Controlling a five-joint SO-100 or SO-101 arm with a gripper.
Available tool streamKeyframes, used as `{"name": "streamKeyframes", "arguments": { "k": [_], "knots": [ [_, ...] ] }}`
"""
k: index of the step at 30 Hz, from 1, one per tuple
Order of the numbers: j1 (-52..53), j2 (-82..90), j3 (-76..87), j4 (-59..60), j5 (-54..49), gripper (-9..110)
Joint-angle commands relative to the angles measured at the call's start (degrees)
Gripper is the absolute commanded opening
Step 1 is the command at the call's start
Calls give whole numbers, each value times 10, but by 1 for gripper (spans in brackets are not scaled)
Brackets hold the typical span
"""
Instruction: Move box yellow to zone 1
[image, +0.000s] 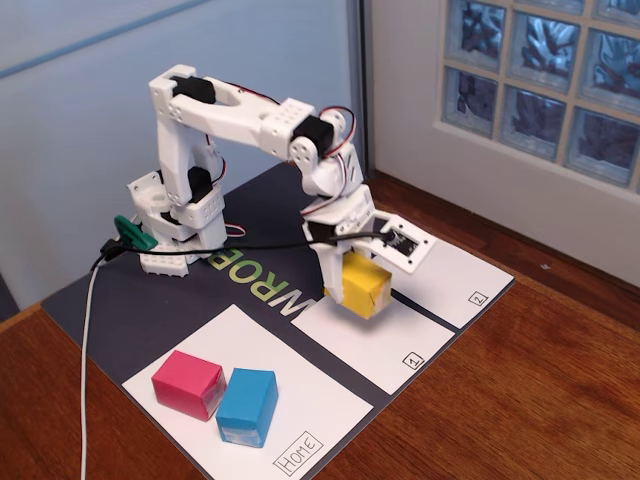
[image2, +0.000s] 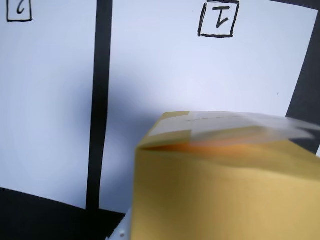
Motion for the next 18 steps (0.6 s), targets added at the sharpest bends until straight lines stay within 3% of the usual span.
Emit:
{"name": "streamKeyframes", "arguments": {
  "k": [1, 18],
  "knots": [
    [5, -10, -4, -27, 3, 0],
    [3, -77, 36, -119, 1, 0]
  ]
}}
